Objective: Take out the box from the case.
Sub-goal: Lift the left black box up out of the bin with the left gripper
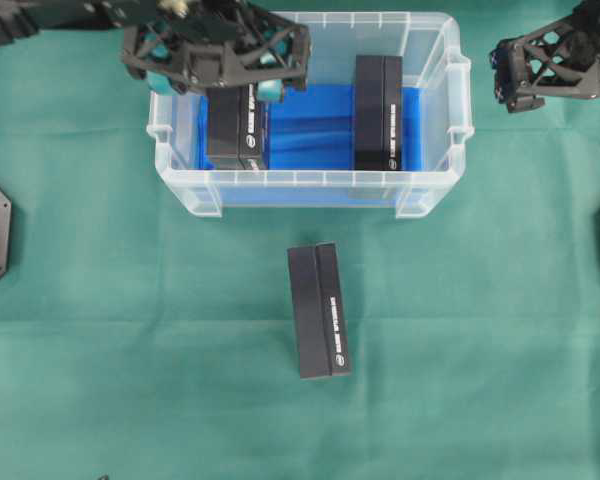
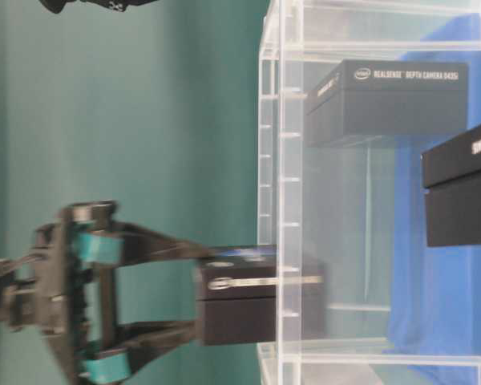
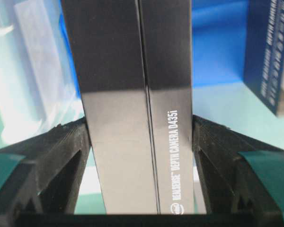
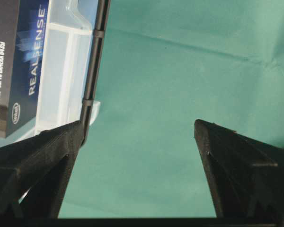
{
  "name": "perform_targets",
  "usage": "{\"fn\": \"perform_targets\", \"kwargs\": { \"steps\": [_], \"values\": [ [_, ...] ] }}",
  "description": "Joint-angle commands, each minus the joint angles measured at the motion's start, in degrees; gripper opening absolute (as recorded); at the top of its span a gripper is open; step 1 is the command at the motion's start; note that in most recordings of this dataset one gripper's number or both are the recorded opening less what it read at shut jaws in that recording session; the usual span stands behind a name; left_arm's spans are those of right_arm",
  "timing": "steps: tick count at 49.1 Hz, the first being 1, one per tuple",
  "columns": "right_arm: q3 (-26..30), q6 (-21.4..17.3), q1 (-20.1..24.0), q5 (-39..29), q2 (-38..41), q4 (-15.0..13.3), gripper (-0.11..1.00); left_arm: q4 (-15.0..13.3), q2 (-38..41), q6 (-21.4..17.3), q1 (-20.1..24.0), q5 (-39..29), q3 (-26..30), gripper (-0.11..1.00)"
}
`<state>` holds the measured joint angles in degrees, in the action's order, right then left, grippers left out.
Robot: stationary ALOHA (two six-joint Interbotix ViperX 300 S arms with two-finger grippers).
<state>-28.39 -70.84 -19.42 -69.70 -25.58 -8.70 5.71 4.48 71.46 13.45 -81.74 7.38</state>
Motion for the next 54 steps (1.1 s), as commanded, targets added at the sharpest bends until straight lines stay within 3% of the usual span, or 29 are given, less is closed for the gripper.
{"fn": "perform_targets", "kwargs": {
  "steps": [1,25,54],
  "values": [
    [0.7,0.0,0.1,0.4,-0.8,-0.1,0.93,0.0,-2.7,-0.1,-0.4,-1.8,3.3,0.63],
    [0.7,-0.1,0.1,0.8,-0.8,-0.1,0.94,0.0,-3.2,0.0,-1.3,-10.0,12.1,0.63],
    [0.7,-0.2,0.1,0.8,-0.8,-0.1,0.93,0.6,-3.0,0.1,-1.4,-11.2,12.7,0.63]
  ]
}}
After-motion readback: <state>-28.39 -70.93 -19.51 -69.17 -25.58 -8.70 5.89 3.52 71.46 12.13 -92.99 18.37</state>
